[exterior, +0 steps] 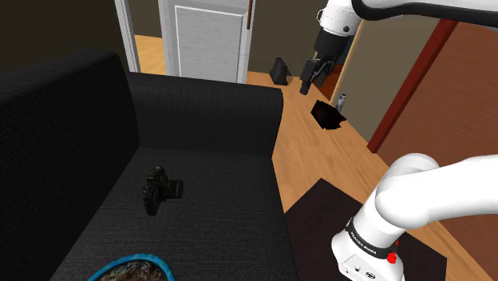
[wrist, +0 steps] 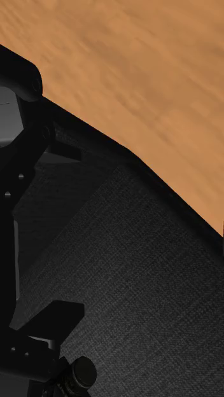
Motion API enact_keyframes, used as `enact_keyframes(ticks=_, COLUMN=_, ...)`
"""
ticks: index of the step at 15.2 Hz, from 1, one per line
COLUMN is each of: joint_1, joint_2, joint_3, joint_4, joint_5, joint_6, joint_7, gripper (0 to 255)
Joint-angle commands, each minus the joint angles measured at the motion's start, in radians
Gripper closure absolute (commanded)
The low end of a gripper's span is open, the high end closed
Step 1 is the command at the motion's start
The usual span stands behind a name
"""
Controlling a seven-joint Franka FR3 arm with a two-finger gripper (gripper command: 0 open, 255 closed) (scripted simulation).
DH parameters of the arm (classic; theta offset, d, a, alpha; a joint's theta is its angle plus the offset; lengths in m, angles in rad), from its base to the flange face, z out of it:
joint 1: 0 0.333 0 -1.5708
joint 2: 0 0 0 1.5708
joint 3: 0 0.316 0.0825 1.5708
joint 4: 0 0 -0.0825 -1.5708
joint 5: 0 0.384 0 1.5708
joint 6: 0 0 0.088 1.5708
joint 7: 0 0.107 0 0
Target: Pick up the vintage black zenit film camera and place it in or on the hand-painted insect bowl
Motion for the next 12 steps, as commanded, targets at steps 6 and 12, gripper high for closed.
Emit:
enact_keyframes(ticks=6, joint_1=0.02, joint_2=0.046, joint_3=0.104, joint_4=-0.059, joint_5=0.046, joint_6=0.109, joint_7=0.132, gripper=0)
enact_keyframes(ticks=12, joint_1=0.034, joint_2=0.153, joint_3=0.234, joint_4=-0.082, joint_5=0.084, joint_6=0.245, joint_7=0.292, gripper=0)
